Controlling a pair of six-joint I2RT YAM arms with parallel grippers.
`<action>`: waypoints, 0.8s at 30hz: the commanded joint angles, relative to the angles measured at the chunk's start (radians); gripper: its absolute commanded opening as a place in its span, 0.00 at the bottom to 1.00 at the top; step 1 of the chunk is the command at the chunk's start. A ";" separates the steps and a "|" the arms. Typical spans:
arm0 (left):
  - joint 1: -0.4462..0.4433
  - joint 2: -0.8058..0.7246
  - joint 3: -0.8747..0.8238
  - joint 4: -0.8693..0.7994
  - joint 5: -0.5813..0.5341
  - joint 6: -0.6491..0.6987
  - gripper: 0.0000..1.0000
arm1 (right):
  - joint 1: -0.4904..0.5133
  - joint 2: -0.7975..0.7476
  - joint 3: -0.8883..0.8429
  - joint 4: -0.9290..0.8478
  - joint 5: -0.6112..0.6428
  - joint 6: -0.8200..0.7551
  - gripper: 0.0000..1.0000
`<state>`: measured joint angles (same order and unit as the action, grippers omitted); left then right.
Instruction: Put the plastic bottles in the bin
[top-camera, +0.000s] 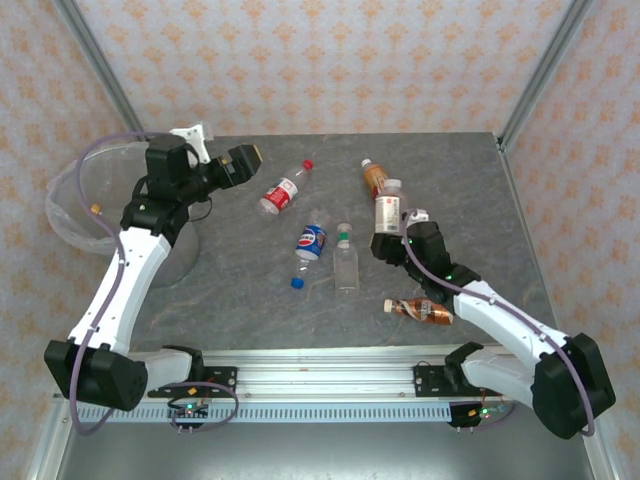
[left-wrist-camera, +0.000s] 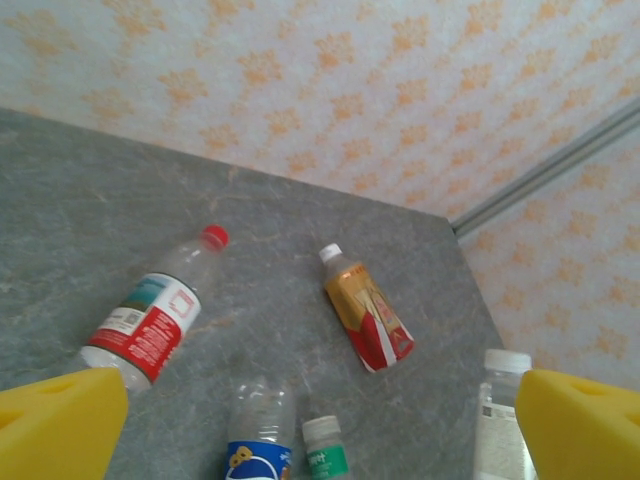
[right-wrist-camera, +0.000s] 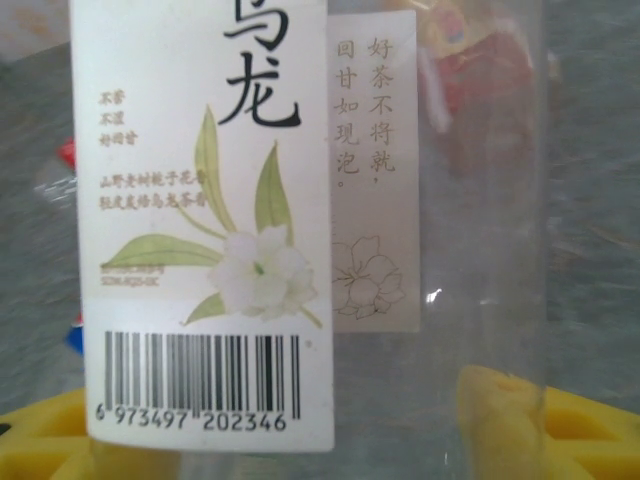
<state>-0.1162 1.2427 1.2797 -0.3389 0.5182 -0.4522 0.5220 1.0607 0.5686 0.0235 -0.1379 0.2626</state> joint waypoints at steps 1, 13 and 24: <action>-0.045 0.023 0.063 -0.059 0.037 0.061 1.00 | 0.047 0.027 0.031 0.142 -0.063 -0.061 0.52; -0.223 0.158 0.083 -0.039 0.038 0.026 1.00 | 0.204 0.250 0.192 0.286 -0.076 -0.189 0.52; -0.315 0.221 0.035 0.059 -0.065 -0.077 1.00 | 0.268 0.394 0.311 0.341 -0.086 -0.183 0.52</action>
<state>-0.4324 1.4776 1.3293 -0.3565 0.4931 -0.4877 0.7860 1.4517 0.8551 0.2901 -0.2127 0.0841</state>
